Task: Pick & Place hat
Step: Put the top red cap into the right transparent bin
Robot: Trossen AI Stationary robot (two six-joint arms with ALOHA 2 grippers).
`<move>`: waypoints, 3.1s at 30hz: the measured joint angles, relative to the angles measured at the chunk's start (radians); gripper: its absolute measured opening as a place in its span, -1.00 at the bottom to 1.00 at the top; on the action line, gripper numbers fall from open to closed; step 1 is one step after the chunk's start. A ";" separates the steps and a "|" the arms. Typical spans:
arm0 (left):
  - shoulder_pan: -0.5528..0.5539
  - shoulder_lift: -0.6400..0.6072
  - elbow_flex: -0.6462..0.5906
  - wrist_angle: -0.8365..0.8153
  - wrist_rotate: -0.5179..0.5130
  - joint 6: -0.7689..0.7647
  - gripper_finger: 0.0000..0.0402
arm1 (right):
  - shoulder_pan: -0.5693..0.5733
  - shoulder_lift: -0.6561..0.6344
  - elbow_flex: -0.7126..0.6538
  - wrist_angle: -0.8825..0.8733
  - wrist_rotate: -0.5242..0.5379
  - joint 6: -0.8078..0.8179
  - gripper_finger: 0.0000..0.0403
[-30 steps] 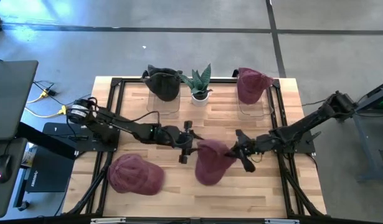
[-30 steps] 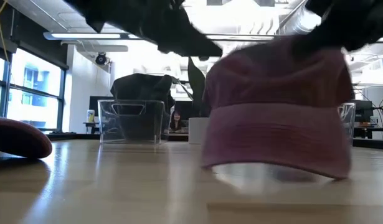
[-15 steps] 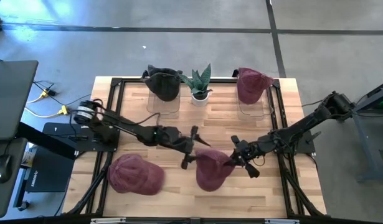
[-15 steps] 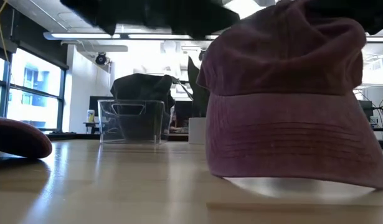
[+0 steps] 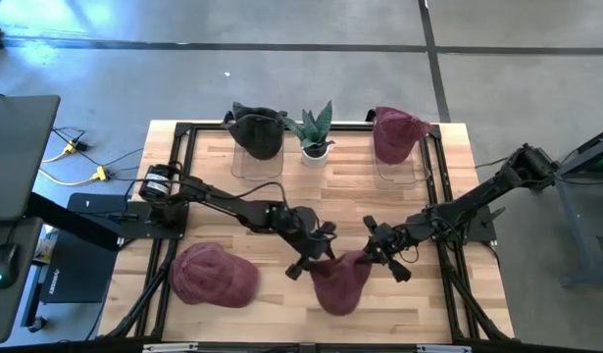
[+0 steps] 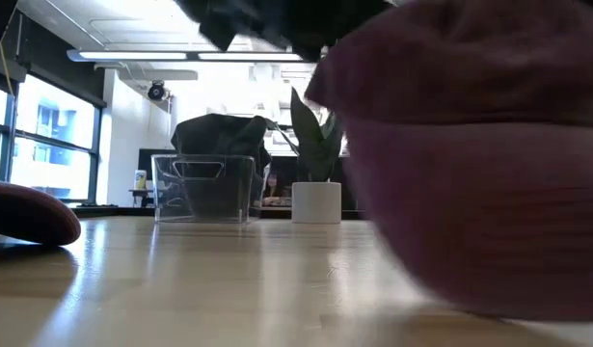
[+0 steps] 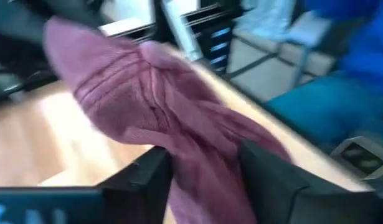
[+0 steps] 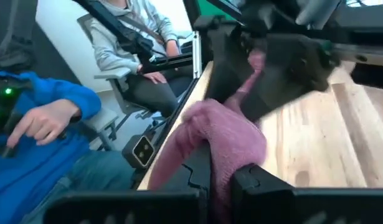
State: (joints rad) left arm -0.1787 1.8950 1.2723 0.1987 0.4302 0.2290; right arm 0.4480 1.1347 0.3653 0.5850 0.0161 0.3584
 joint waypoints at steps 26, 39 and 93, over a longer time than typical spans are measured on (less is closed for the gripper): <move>0.001 -0.049 0.044 -0.072 0.297 -0.054 -0.98 | 0.044 -0.007 0.000 0.018 -0.074 -0.073 -0.22; 0.002 -0.064 0.044 -0.075 0.288 -0.120 -0.99 | 0.285 0.018 0.270 -0.491 0.510 -0.336 0.04; -0.018 0.157 0.183 0.059 0.353 -0.478 0.32 | 0.271 0.224 0.568 -0.777 0.281 -0.198 -0.99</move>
State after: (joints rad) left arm -0.1967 2.0518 1.4552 0.2577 0.7836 -0.2491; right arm 0.7193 1.3590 0.9329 -0.1922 0.2971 0.1604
